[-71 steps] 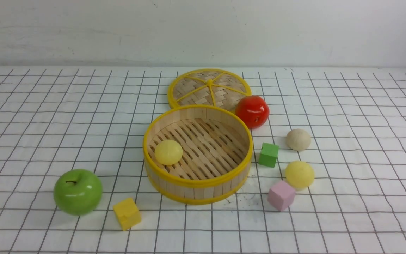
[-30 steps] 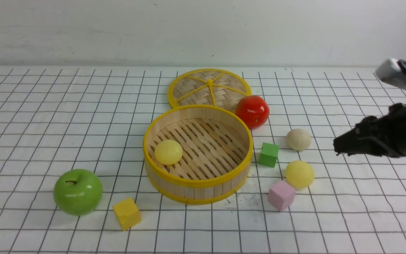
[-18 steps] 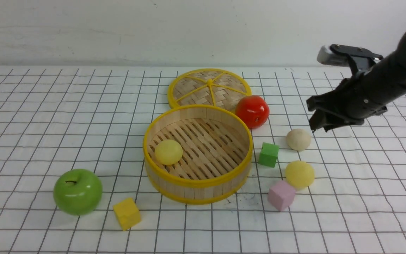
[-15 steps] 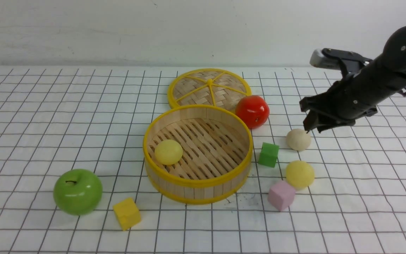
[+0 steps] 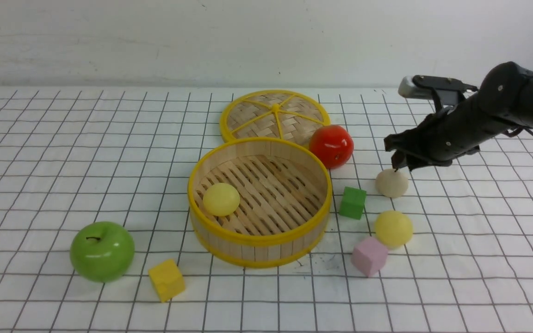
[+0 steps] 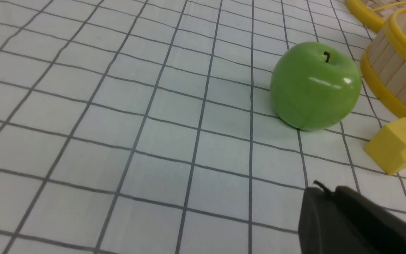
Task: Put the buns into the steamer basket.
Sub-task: Use the right arm to grab a steamed stuffed bun, then use the right arm to put the steamed stuffed bun into the steamer
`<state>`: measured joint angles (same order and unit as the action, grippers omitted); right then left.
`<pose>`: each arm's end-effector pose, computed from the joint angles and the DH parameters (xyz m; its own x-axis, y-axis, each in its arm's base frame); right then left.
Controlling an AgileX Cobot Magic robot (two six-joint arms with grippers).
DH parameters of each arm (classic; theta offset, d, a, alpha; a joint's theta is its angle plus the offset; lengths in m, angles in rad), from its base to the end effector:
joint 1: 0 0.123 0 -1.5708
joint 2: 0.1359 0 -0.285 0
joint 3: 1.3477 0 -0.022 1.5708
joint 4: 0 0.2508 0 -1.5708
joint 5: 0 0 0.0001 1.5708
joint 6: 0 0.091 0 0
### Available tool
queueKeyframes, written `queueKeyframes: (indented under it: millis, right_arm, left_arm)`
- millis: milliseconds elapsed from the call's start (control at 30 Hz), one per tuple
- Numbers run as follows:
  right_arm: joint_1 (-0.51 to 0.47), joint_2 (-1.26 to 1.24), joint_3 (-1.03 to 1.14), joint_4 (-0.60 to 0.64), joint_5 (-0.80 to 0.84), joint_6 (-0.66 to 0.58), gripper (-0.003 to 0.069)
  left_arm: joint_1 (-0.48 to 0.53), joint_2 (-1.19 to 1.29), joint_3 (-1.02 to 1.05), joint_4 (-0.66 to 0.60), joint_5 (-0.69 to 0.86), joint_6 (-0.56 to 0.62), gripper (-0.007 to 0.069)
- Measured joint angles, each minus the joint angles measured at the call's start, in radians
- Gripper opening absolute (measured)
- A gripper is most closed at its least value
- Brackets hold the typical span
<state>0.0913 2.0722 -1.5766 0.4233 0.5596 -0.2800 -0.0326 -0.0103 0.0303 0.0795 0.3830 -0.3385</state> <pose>0.4580 0.0619 0.2015 -0.8124 0.0086 -0.5831 -0.1511 0.9627 0.2246 0.0525 0.0010 0.1692 -0.2997 -0.2519 -0.9202 -0.0767 0.9678 -0.2399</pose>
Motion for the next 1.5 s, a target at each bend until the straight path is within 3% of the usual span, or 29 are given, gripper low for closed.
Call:
queueKeyframes:
  millis: [533, 667, 867, 1500]
  right_arm:
    - [0.000, 0.071, -0.002, 0.050, -0.023, 0.000, 0.0238]
    - [0.000, 0.072, -0.005, 0.045, -0.014, 0.000, 0.0180]
    - [0.000, 0.072, -0.010, 0.031, 0.013, -0.001, 0.0011]
    - [0.000, -0.069, -0.008, 0.052, 0.077, -0.001, 0.0006]
  left_arm:
    - [0.000, 0.000, 0.000, 0.000, 0.000, 0.000, 0.0042]
    - [0.000, 0.000, 0.000, 0.000, 0.000, 0.000, 0.0048]
    - [0.000, 0.000, 0.000, 0.000, 0.000, 0.000, 0.0050]
    - [0.000, 0.000, 0.000, 0.000, 0.000, 0.000, 0.0074]
